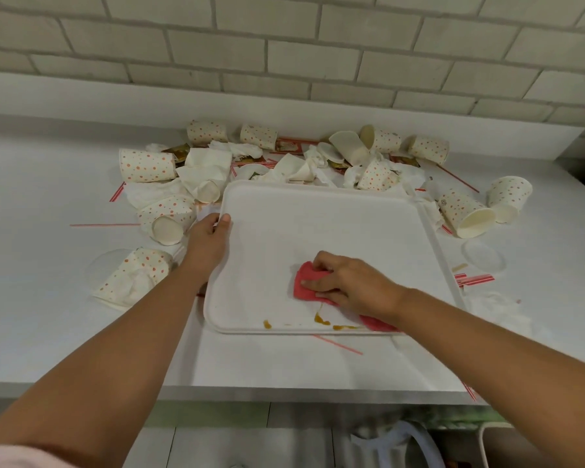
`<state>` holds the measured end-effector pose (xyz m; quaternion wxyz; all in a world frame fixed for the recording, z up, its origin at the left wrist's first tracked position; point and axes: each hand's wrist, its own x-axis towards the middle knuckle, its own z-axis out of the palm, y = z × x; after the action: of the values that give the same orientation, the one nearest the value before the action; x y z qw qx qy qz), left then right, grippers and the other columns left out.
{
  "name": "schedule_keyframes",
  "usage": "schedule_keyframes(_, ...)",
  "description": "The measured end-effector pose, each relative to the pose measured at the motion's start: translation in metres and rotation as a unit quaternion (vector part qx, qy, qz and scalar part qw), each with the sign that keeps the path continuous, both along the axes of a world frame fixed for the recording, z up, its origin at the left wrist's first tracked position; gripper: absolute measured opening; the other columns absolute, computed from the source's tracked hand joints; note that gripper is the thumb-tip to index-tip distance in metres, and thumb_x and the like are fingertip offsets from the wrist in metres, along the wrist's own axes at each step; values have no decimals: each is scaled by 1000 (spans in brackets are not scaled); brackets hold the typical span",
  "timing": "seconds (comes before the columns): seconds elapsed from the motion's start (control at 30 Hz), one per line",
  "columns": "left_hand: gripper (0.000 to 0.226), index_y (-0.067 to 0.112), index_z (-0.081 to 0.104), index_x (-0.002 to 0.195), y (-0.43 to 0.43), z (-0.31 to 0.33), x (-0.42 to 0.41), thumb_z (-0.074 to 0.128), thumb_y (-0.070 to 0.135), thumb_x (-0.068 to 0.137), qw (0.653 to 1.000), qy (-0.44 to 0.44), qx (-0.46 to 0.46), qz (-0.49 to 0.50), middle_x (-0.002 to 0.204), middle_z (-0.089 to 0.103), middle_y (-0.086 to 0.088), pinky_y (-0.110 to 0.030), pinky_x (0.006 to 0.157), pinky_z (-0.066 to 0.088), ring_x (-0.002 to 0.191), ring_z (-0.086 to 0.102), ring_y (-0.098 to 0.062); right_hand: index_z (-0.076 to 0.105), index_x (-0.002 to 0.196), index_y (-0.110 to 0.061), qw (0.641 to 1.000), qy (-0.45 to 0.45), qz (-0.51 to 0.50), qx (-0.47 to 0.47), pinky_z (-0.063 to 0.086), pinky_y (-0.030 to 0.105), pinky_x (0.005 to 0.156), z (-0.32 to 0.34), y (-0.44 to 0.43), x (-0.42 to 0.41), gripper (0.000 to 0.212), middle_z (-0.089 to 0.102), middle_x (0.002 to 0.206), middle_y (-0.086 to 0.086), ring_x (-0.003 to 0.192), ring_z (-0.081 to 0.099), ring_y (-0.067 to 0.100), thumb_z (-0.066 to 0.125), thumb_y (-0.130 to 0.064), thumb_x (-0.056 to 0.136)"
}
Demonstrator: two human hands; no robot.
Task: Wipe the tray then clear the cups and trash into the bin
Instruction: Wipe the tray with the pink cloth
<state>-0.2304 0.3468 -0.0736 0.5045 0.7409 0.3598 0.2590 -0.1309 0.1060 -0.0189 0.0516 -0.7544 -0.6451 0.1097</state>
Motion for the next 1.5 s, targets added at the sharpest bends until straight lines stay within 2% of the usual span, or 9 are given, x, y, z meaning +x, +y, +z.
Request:
schedule_keyframes(0.17,34,14,46,68,3,-3,-1,40,25,99,1000,-5,5,-7,63,44,1,-17,56,32,59,41,-11,63,123,-24,997,4,54,-56,41,25,79,8,-1,-2,30,51,119,8,95,58,24,50,-22,96)
schedule_keyframes(0.3,26,9,57,87,2,-3,-1,41,27,99,999,-31,-19,-6,71,52,1,-16,61,37,63,47,-8,61,125,-30,993,-5,42,-108,33,15,80,18,-12,14,31,47,124,-1,102,55,15,51,-25,96)
schedule_keyframes(0.57,28,10,57,79,-1,-2,-1,42,25,99,998,-53,-27,-4,66,48,1,-17,61,35,64,44,-10,61,126,-26,993,-1,91,-78,42,33,81,13,41,-33,32,48,116,6,100,54,22,49,-24,96)
schedule_keyframes(0.73,32,17,54,70,-6,2,-2,41,25,99,999,-43,-13,3,64,50,3,-19,63,37,62,44,-7,65,121,-20,993,0,106,-57,36,32,67,10,88,-55,30,45,101,2,86,51,21,51,-23,95)
schedule_keyframes(0.93,34,4,59,82,-6,1,-2,42,27,99,999,-33,-28,-9,72,52,-10,-26,69,37,70,45,-15,68,109,-11,992,-29,106,-61,23,27,52,5,110,-71,24,31,92,-7,73,40,16,48,-15,97)
schedule_keyframes(1.1,35,11,50,67,-4,0,-2,43,24,99,999,-43,-27,-12,53,46,8,-18,56,32,53,40,-4,66,112,-13,980,-53,170,-85,29,31,60,8,91,-76,25,32,92,-3,79,44,18,48,-11,94)
schedule_keyframes(1.23,23,9,58,84,-5,0,-3,46,24,98,996,-77,-45,2,69,51,-3,-8,53,37,63,46,-11,57,112,-8,980,-29,134,-146,26,29,60,15,72,-65,25,48,99,7,88,49,24,43,-22,97)
schedule_keyframes(1.33,23,9,58,83,-5,-1,-3,47,23,97,995,-85,-44,11,65,50,-1,-8,52,36,58,47,-6,48,106,-14,975,-7,74,-207,26,24,55,22,59,-47,20,50,89,-5,86,49,20,50,-30,95)
schedule_keyframes(1.5,27,5,58,81,-4,-4,-2,47,24,97,996,-87,-27,10,64,48,-1,-8,51,33,59,42,-10,64,120,-27,984,16,50,-172,36,23,75,42,38,-14,30,46,108,-5,89,44,8,57,-20,92)
